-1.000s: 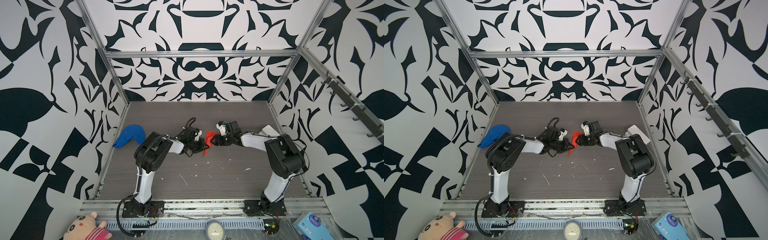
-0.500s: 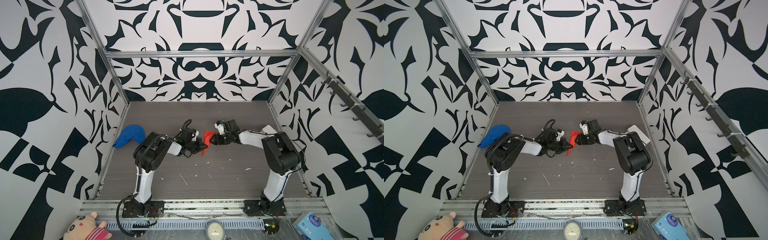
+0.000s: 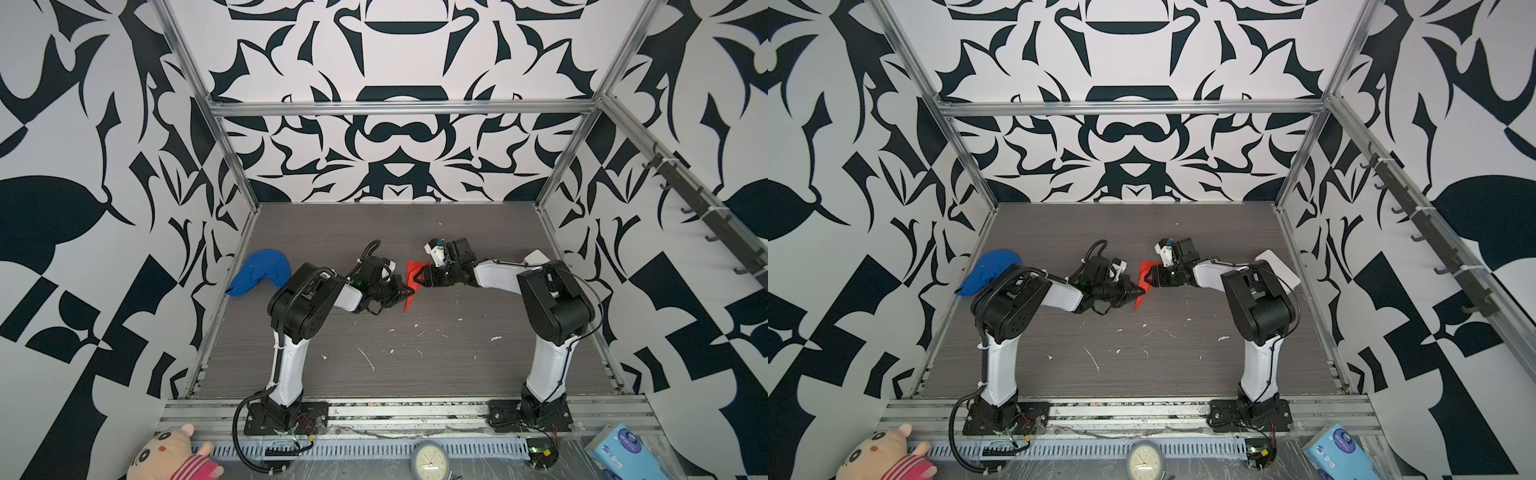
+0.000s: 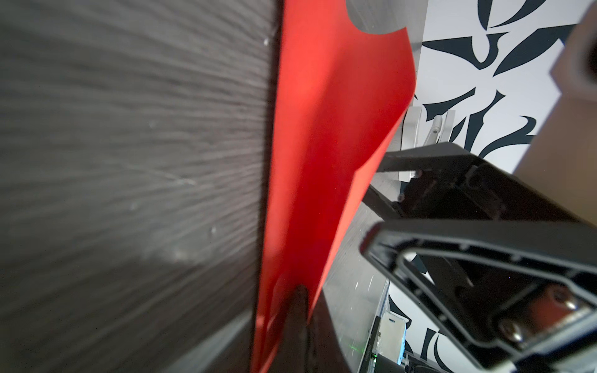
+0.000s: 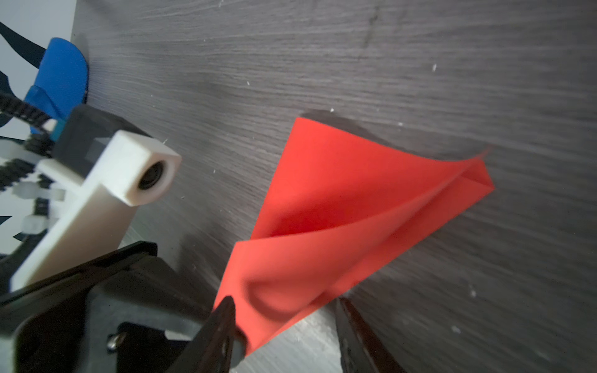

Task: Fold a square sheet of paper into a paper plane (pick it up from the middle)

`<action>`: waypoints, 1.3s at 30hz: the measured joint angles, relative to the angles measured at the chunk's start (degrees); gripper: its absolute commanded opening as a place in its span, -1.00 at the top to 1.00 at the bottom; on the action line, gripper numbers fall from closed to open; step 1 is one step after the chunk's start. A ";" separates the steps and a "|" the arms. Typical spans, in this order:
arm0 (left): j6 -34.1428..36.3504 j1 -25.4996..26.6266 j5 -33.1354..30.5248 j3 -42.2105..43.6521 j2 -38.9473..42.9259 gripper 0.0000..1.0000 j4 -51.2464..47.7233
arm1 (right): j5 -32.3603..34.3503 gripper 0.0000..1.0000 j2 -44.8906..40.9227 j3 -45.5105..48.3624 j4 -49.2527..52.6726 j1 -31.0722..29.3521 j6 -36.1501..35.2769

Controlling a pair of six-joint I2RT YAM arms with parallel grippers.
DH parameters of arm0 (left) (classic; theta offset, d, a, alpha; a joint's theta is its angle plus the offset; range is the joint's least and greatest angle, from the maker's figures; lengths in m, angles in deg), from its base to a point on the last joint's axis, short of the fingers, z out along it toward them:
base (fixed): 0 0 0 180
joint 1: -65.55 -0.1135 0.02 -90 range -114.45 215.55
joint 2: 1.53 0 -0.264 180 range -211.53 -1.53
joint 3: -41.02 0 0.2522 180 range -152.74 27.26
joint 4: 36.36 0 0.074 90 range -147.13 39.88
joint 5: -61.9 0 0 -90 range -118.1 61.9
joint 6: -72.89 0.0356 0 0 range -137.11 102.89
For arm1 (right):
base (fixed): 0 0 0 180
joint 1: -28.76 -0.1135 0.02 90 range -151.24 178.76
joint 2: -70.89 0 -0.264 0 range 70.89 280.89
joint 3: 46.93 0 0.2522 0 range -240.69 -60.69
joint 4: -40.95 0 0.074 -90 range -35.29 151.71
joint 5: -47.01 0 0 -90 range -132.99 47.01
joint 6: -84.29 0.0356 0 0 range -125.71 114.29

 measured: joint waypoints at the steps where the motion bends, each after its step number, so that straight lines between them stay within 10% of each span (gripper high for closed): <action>1: -0.09 0.00 0.00 0.02 0.00 1.00 0.15 | 0.00 -0.05 0.33 -0.22 -0.17 0.00 0.28; 39: -4.68 -0.90 -0.24 2.73 -0.70 1.00 6.84 | -1.53 -0.10 4.68 -6.60 2.75 1.38 -8.24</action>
